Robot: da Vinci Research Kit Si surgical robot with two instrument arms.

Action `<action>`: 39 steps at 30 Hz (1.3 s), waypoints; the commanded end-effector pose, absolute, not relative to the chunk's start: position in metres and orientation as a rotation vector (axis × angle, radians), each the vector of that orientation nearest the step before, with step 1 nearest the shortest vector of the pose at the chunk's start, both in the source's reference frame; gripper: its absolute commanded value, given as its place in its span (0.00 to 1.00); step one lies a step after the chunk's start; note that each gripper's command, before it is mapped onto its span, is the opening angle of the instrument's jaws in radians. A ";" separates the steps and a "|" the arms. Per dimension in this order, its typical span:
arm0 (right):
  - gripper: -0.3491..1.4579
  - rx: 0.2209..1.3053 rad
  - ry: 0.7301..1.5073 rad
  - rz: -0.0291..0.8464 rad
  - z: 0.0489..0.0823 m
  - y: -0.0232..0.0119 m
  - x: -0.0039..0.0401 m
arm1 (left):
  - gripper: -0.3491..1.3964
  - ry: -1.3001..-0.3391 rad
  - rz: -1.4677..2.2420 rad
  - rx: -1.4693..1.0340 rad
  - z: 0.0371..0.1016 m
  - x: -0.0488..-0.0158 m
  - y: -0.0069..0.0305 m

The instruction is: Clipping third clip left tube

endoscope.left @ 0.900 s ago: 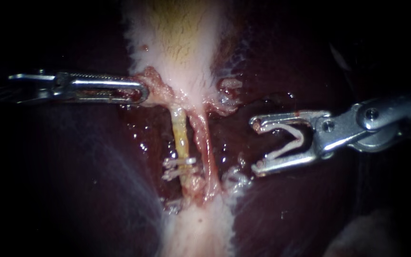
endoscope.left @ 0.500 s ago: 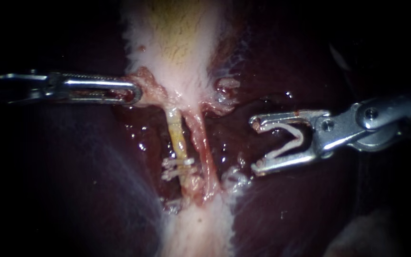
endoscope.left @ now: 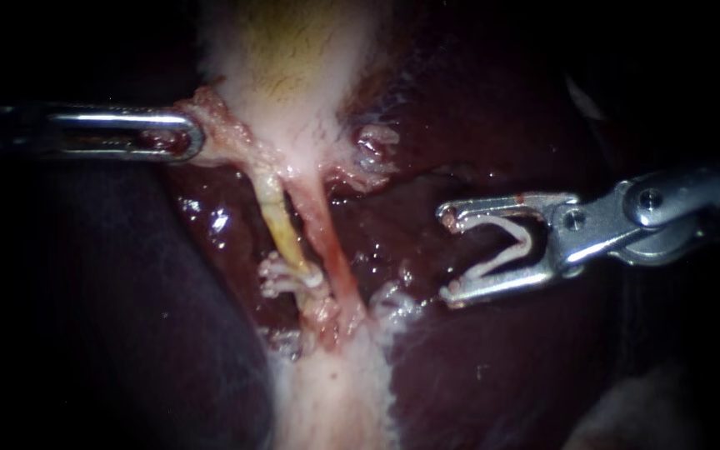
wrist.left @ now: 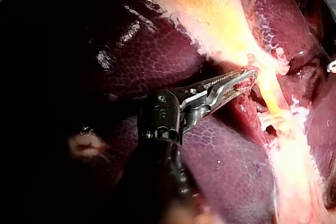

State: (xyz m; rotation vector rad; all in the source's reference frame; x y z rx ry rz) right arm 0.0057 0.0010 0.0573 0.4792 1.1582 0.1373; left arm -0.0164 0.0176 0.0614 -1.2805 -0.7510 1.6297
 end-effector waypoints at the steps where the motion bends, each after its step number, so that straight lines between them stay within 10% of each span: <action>1: 0.46 0.479 1.158 0.137 0.0573 0.0010 0.0058 | 0.00 -0.749 1.632 -1.282 0.0614 -0.0163 0.0175; 39: 0.46 0.628 1.099 0.334 0.0624 0.0007 0.0194 | 0.00 -0.737 1.631 -1.280 0.0606 -0.0171 0.0163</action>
